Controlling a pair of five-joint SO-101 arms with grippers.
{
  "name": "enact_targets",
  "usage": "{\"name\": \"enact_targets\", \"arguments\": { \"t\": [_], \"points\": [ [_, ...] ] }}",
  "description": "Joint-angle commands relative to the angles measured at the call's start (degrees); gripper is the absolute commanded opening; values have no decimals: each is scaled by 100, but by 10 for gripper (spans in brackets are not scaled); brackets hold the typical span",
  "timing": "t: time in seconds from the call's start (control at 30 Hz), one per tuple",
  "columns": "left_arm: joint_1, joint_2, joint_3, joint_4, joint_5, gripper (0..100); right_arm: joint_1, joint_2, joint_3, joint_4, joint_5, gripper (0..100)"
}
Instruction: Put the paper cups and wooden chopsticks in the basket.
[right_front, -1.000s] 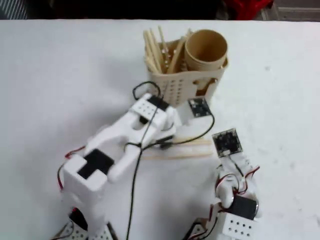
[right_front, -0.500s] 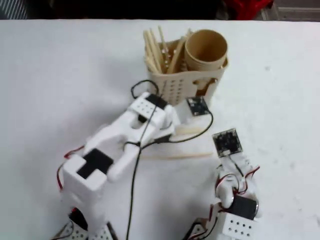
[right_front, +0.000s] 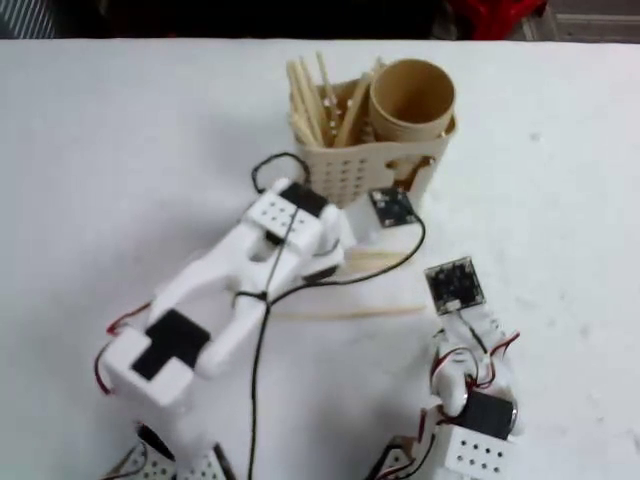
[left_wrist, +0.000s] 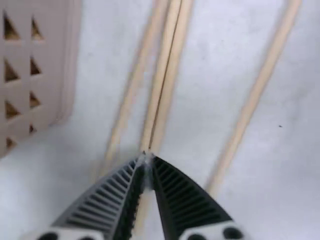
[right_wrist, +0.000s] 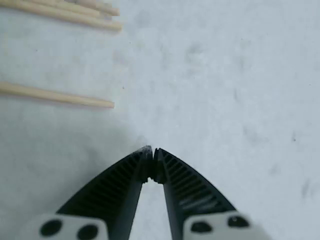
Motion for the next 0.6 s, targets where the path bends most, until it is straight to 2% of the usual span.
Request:
{"name": "enact_targets", "arguments": {
  "t": [0.0,0.2,0.27,0.37,0.57],
  "points": [
    [-40,-497,88,-220,-9,27,4,31,53,-57,-9,18],
    [-92,101,-26,-1345,9,34,4,31,53,-57,-9,18],
    [-92,418,-264,-1547,18,73,4,31,53,-57,-9,18],
    [-92,892,-809,-1538,-26,146,4,31,53,-57,-9,18],
    [-92,1771,-1846,-958,-44,140,4,31,53,-57,-9,18]
  ]
}}
